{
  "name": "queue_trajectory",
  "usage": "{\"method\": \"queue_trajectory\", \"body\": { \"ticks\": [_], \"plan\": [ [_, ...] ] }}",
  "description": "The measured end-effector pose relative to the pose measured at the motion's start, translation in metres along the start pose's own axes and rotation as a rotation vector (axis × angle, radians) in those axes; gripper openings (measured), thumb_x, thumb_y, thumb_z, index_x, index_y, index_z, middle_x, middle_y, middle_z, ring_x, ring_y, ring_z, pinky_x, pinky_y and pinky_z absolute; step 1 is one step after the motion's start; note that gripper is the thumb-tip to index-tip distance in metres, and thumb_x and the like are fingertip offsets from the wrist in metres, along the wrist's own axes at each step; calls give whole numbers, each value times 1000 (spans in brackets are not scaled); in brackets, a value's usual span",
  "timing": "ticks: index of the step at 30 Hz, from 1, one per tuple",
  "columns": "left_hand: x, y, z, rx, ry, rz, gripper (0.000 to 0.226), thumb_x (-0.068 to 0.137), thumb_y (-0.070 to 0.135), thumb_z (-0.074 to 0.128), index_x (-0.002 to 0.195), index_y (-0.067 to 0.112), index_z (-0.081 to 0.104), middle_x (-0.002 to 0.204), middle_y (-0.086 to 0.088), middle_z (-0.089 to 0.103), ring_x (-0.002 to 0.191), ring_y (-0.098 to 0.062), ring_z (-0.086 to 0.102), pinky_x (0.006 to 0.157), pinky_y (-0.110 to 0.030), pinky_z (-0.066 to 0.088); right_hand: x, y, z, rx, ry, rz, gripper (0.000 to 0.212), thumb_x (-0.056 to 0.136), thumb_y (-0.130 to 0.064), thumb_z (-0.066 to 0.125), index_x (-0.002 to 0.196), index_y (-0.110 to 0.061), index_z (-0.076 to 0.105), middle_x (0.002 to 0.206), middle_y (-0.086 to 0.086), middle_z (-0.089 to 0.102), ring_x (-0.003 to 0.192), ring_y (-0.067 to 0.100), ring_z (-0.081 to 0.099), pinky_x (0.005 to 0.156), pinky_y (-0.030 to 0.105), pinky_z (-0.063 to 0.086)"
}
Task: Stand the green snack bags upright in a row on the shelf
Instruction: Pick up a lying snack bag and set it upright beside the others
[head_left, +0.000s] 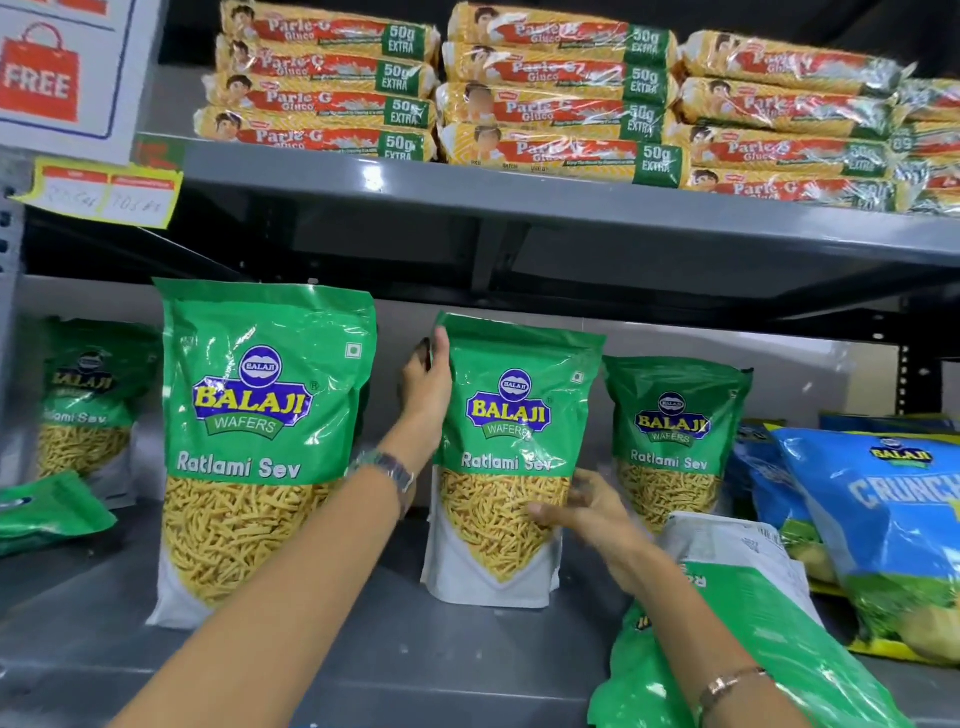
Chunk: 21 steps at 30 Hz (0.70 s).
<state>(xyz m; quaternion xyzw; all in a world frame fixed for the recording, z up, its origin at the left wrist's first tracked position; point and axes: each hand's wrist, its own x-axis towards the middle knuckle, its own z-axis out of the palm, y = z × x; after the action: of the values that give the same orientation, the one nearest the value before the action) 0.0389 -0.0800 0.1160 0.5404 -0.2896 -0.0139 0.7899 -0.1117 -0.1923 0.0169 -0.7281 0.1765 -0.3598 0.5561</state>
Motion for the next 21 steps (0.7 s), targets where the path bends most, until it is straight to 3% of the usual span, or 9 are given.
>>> {"method": "queue_trajectory", "body": {
  "ticks": [2,5,8,10,12,14,15,18,21],
  "plan": [
    [10,15,10,-14,89,16,48,90,49,41,114,11,57,79,-2,58,68,-15,53,61,-30,46,-2,8,3,-40,11,-5,74,64,-7,82,124,-9,38,101,0,58,103,23,55,76,25,48],
    [23,21,17,-95,214,-31,34,92,35,49,109,9,64,106,-12,68,99,-28,62,86,-36,50,1,15,4,-70,38,-5,73,60,-11,85,119,-10,41,108,8,59,108,27,56,93,38,48],
    [32,20,18,-203,219,-80,34,87,37,57,109,13,65,102,0,63,95,-19,55,85,-23,41,5,16,5,-114,62,-19,74,54,-20,88,110,-16,40,115,9,59,110,28,56,100,45,46],
    [34,16,15,-182,189,-62,35,86,39,56,109,14,64,95,4,58,92,-16,49,84,-22,38,6,19,6,-144,77,-29,75,53,-24,89,110,-17,41,114,8,60,109,26,57,100,45,46],
    [31,9,11,-147,181,-27,35,85,46,55,101,16,65,91,3,60,89,-17,50,82,-28,41,8,23,4,-136,70,-30,75,53,-24,90,110,-17,43,111,6,61,106,22,60,94,39,51],
    [16,-2,5,-118,140,-53,36,83,50,56,96,17,60,85,5,61,87,-17,53,77,-30,42,7,22,1,-100,25,-34,76,54,-23,89,113,-16,43,105,-2,61,98,10,60,78,22,53],
    [5,-11,0,-110,94,-88,43,80,52,57,102,16,58,92,5,62,90,-17,54,75,-30,43,7,21,-1,-74,-1,-33,77,54,-22,89,115,-16,42,103,-6,60,94,4,59,71,15,50],
    [-34,-47,-20,-21,-114,-155,76,64,62,63,126,21,47,129,-1,56,106,-15,57,83,-28,44,7,19,-4,-32,-55,6,77,54,-18,89,116,-15,43,104,-8,62,90,0,60,68,14,50],
    [-62,-76,-43,74,-333,-167,58,48,59,68,96,33,50,106,9,65,79,5,60,55,-11,45,5,21,0,-80,-127,51,55,58,-10,87,98,-20,51,95,-9,64,73,-6,64,53,5,48]
  ]
}}
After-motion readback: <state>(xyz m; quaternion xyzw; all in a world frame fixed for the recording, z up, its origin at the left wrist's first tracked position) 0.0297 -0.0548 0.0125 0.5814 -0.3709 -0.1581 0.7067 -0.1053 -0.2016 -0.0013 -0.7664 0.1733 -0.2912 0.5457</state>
